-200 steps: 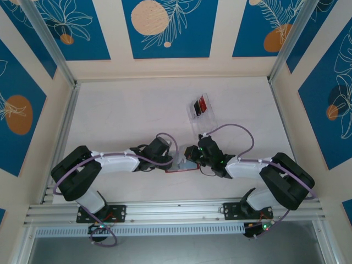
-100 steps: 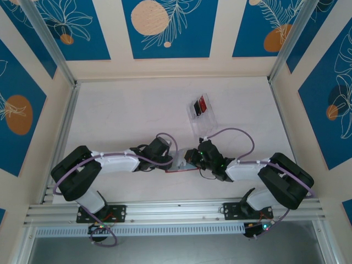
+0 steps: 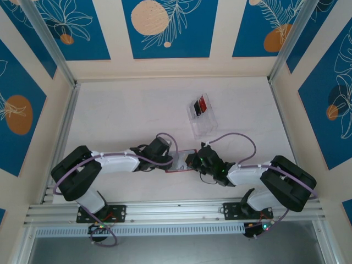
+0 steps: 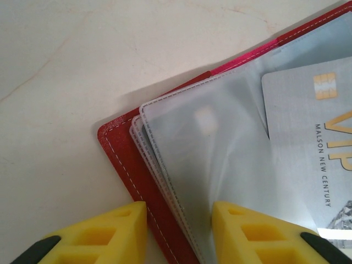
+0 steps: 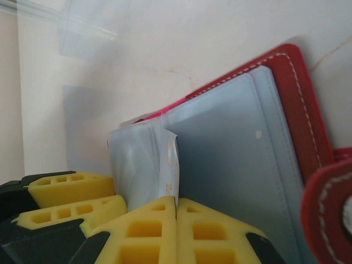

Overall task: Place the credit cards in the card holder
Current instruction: Insert the credit card into the card slot.

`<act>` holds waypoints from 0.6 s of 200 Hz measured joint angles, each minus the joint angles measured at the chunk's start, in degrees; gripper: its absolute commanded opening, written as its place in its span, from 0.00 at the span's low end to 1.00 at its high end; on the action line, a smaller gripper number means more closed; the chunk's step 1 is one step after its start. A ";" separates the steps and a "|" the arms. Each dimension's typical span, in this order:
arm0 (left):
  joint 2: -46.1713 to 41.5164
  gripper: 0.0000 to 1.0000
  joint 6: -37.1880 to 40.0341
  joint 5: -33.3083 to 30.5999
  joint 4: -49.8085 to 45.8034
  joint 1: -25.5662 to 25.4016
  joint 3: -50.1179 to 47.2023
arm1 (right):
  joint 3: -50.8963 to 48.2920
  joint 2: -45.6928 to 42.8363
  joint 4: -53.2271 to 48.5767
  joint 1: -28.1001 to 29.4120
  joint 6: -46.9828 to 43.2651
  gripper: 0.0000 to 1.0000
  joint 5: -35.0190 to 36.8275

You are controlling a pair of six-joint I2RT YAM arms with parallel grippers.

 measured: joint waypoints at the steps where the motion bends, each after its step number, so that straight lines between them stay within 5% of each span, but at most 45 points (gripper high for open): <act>1: 0.02 0.35 0.00 0.00 0.02 0.00 0.00 | -0.02 0.00 -0.04 0.02 0.02 0.00 0.00; 120: 0.31 0.35 0.00 0.02 0.63 0.00 0.02 | 0.31 3.28 1.14 0.26 0.35 0.00 -0.39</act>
